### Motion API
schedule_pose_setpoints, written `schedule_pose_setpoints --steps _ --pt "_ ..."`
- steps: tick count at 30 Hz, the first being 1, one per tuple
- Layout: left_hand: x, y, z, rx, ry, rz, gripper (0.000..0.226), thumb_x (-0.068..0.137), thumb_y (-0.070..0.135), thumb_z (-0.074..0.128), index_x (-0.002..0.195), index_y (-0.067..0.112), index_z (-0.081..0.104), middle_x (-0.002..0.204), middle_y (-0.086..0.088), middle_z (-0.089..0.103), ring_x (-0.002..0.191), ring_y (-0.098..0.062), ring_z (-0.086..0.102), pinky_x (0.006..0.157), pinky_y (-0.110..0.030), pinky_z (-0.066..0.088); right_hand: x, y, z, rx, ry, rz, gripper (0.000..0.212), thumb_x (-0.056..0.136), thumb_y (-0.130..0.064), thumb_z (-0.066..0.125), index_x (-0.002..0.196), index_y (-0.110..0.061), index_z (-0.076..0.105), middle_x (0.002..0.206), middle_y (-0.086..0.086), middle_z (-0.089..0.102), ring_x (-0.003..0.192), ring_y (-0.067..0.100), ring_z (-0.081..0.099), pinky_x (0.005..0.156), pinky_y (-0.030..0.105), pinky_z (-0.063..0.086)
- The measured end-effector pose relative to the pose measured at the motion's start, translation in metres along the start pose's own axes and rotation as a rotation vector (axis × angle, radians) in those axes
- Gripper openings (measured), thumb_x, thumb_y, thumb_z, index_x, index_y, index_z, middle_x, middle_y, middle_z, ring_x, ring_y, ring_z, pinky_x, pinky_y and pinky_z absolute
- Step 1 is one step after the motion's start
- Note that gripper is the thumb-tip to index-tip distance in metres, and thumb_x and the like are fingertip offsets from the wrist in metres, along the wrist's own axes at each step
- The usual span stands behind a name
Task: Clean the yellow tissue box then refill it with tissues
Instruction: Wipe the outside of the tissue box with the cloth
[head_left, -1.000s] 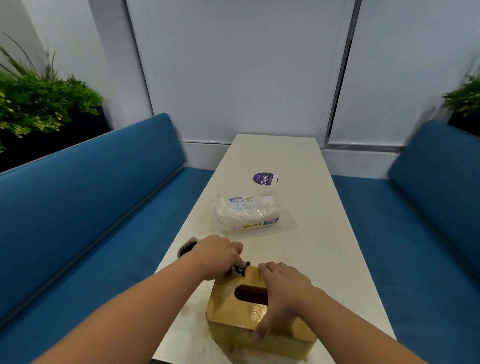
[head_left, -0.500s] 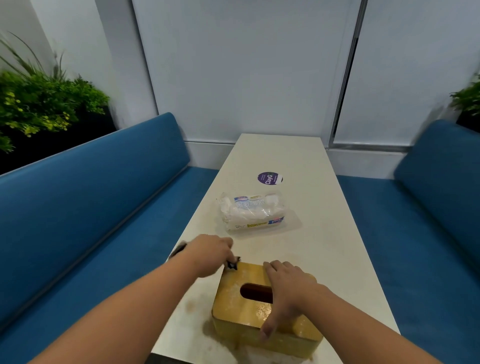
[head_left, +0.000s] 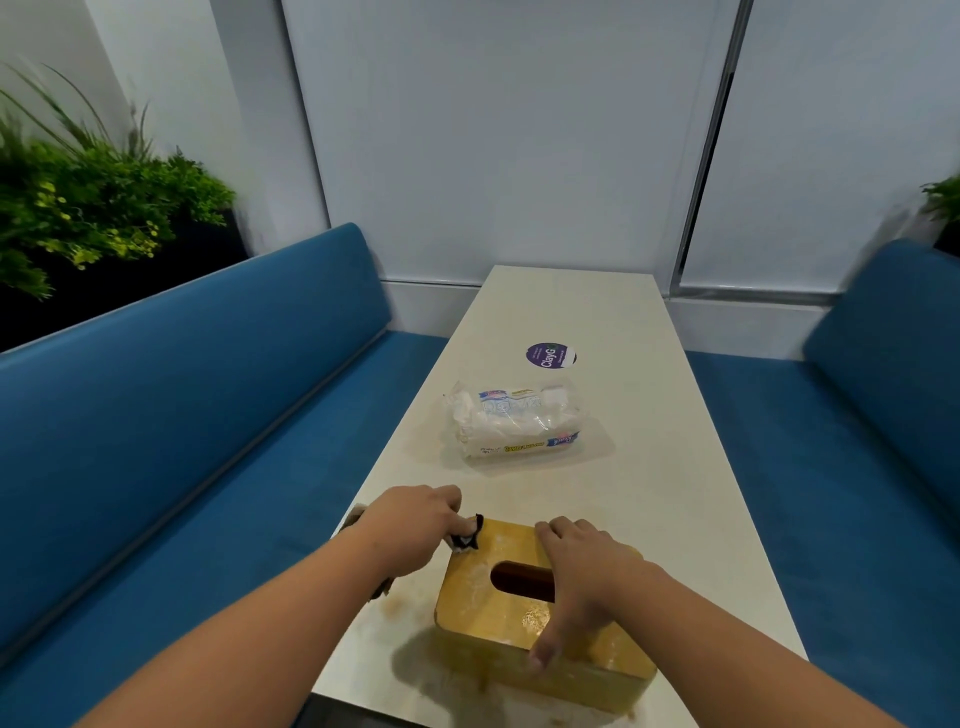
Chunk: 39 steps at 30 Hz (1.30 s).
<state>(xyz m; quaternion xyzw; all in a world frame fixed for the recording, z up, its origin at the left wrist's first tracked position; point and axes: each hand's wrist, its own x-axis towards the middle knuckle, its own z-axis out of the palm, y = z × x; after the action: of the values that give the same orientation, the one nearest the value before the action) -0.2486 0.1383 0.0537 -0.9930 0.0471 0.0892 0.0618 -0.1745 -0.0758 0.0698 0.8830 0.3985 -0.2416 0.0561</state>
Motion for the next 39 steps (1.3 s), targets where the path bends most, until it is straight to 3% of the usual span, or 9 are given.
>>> schedule_pose_setpoints --steps 6,14,17,22,26,30,34,39 --pt "-0.032 0.007 0.010 -0.011 -0.048 0.044 0.063 0.094 -0.002 0.044 0.140 0.041 0.041 0.122 0.001 0.044 0.097 -0.022 0.054 0.067 -0.031 0.037 0.000 0.000 0.001 -0.006 0.012 0.002 0.141 0.049 -0.074 0.079 0.155 -0.016 0.005 0.157 0.001 0.018 0.141 0.026 0.024 0.113 0.044 0.028" --pt "-0.028 0.015 0.009 -0.030 -0.028 -0.026 0.061 0.093 0.000 0.047 0.138 0.040 0.043 0.119 0.000 0.045 0.095 -0.022 0.053 0.069 -0.031 0.047 0.001 0.000 0.004 -0.011 0.026 -0.001 0.142 0.048 -0.074 0.079 0.155 -0.016 0.005 0.157 0.001 0.019 0.140 0.025 0.024 0.112 0.043 0.030" --pt "-0.047 0.014 0.009 -0.028 -0.085 0.003 0.063 0.093 -0.001 0.043 0.138 0.044 0.042 0.121 0.004 0.043 0.096 -0.021 0.053 0.055 -0.021 0.029 0.001 0.001 0.005 -0.008 0.043 -0.009 0.142 0.048 -0.073 0.080 0.154 -0.016 0.006 0.157 0.000 0.019 0.140 0.024 0.025 0.112 0.042 0.030" --pt "-0.003 0.015 -0.019 0.103 0.021 0.031 0.050 0.096 0.007 0.048 0.136 0.037 0.047 0.117 -0.001 0.045 0.099 -0.024 0.055 0.073 -0.035 0.048 0.002 0.000 0.004 -0.016 0.034 -0.002 0.141 0.048 -0.073 0.080 0.154 -0.017 0.006 0.156 0.001 0.020 0.140 0.025 0.025 0.112 0.042 0.030" --pt "0.022 0.032 -0.023 0.198 -0.022 0.161 0.038 0.096 0.015 0.052 0.131 0.031 0.052 0.115 -0.006 0.047 0.094 -0.028 0.055 0.068 -0.038 0.046 0.002 0.000 0.005 -0.015 0.045 -0.003 0.139 0.049 -0.073 0.080 0.154 -0.017 0.008 0.154 0.000 0.023 0.138 0.024 0.027 0.111 0.042 0.030" --pt "0.016 0.008 -0.013 0.226 -0.040 0.095 0.041 0.096 0.011 0.051 0.132 0.031 0.050 0.116 -0.007 0.047 0.091 -0.028 0.055 0.068 -0.039 0.047 0.002 0.001 0.003 -0.005 0.037 -0.007 0.139 0.051 -0.073 0.079 0.155 -0.017 0.006 0.156 0.001 0.020 0.140 0.025 0.024 0.113 0.043 0.028" --pt "0.019 0.033 -0.013 0.213 -0.015 0.219 0.034 0.097 0.020 0.053 0.128 0.031 0.051 0.115 -0.006 0.048 0.092 -0.026 0.054 0.069 -0.038 0.046 0.001 0.000 0.004 -0.011 0.048 -0.009 0.137 0.050 -0.073 0.079 0.154 -0.017 0.008 0.154 0.001 0.023 0.138 0.025 0.026 0.112 0.043 0.029" --pt "0.015 0.010 -0.016 0.207 -0.037 0.125 0.037 0.097 0.012 0.049 0.129 0.030 0.051 0.116 -0.006 0.047 0.091 -0.027 0.053 0.070 -0.039 0.048 0.000 0.001 0.004 -0.001 0.036 -0.005 0.141 0.050 -0.073 0.079 0.155 -0.017 0.004 0.157 0.001 0.018 0.141 0.026 0.022 0.114 0.044 0.026"
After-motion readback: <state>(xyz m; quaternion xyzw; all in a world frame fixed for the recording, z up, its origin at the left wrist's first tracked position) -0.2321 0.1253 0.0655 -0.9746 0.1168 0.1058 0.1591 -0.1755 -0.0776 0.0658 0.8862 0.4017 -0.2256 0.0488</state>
